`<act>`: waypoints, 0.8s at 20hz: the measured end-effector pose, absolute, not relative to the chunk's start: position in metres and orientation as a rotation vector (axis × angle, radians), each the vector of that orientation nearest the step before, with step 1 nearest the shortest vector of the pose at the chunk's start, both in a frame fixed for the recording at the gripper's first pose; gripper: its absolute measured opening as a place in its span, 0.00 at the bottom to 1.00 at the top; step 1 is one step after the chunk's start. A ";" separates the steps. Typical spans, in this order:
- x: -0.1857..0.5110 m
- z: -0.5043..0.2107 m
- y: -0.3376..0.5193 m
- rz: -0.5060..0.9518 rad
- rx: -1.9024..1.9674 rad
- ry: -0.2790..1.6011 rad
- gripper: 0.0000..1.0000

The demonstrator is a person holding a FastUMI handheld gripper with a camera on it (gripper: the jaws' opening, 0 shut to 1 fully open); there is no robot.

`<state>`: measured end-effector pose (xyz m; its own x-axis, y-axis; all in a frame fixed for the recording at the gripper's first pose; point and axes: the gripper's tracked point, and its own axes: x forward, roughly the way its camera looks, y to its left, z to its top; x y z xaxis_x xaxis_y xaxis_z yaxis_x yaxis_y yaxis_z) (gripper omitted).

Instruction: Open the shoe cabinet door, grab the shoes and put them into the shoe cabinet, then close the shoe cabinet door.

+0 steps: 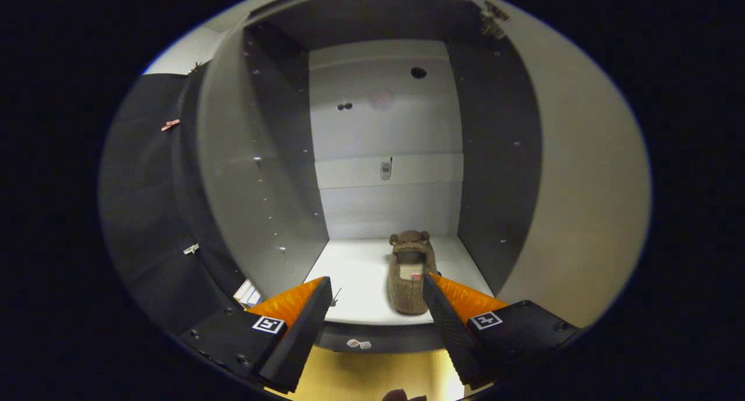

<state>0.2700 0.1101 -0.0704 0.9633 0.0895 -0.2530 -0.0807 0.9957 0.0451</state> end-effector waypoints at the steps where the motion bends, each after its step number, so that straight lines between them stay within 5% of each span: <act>1: 0.251 -0.065 0.112 0.095 0.026 0.239 0.99; 16: 0.003 -0.034 0.062 0.120 0.034 0.110 0.99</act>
